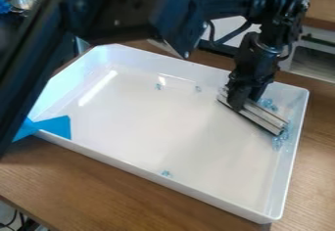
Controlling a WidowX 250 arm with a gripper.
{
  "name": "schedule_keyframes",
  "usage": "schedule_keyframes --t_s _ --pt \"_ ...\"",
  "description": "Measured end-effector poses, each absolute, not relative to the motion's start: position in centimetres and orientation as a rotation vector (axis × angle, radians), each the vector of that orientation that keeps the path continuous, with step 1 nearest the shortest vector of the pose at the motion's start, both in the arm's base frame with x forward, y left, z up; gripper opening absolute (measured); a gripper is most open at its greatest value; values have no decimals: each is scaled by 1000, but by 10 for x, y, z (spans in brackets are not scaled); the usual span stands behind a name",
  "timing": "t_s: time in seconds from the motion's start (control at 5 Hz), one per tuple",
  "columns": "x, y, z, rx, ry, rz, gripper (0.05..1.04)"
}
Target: Sweep into pile
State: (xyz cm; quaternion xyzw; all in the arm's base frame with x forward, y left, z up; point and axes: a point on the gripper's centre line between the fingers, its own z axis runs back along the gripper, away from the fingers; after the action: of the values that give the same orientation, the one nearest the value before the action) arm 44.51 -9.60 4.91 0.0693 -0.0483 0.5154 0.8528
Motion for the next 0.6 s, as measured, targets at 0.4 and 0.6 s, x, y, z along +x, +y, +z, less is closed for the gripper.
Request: schedule_keyframes --t_s 0.4,0.6 --pt "408 -43 112 -33 -116 1009 370" --pt "394 -3 128 -58 -192 909 370"
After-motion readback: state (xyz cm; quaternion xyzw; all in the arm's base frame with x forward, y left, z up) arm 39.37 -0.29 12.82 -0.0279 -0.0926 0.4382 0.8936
